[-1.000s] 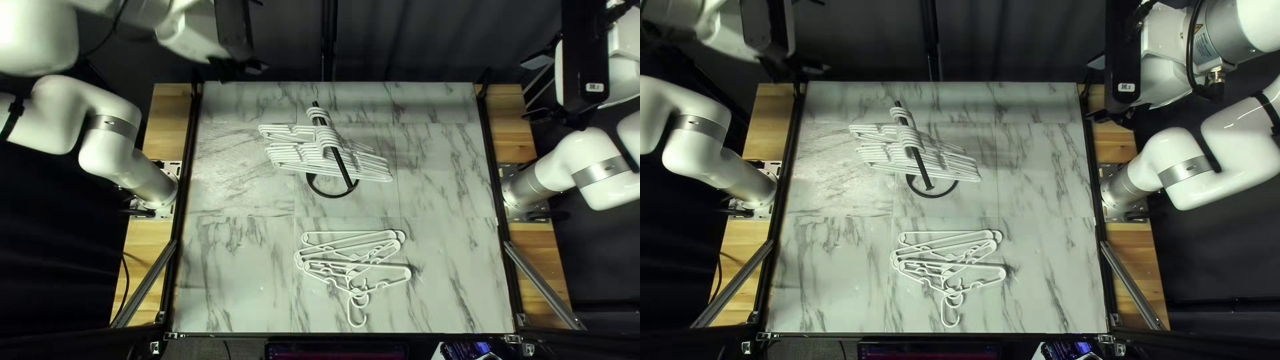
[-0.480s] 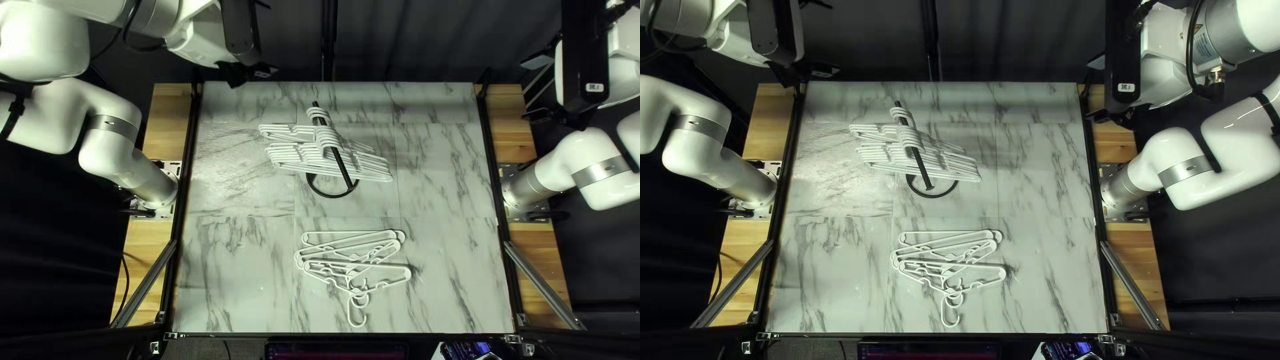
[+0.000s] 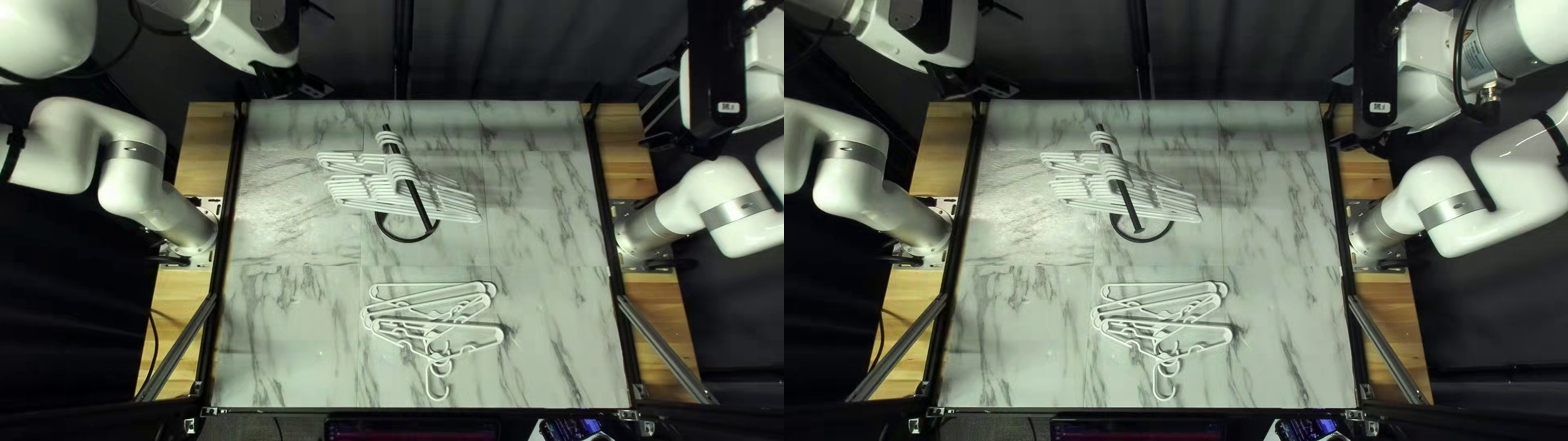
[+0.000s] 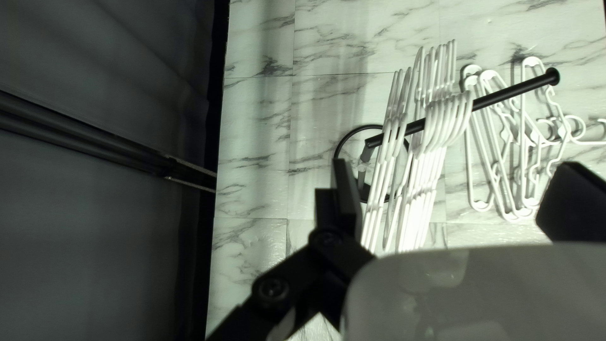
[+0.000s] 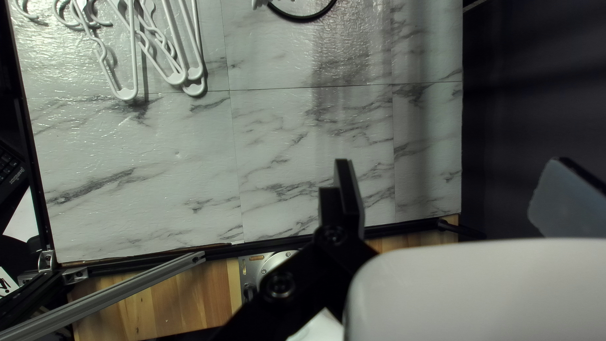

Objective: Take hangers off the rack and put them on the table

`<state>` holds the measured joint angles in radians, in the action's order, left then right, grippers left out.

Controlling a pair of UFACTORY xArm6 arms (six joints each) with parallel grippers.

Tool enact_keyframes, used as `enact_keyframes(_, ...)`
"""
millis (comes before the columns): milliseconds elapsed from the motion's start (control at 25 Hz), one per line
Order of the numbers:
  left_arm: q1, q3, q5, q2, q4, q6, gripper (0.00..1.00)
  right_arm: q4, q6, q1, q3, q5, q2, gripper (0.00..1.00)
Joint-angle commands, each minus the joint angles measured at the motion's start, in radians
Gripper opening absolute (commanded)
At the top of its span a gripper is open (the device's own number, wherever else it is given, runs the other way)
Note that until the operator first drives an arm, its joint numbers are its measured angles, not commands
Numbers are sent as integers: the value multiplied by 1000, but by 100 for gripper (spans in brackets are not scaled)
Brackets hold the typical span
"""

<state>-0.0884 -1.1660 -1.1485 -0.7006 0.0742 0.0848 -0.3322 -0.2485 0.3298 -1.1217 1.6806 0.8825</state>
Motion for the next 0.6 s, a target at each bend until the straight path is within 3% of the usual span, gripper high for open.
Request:
enact_keyframes(40,0,0,0,0,0,0,100,0,0,0,0,0,0,100)
enact_keyframes(160,0,0,0,0,0,0,100,0,0,0,0,0,0,100)
enact_keyframes(280,66,20,6,3,100,-79,100,0,0,0,0,0,0,100)
enact_keyframes(600,66,20,6,3,100,-79,100,0,0,0,0,0,0,100)
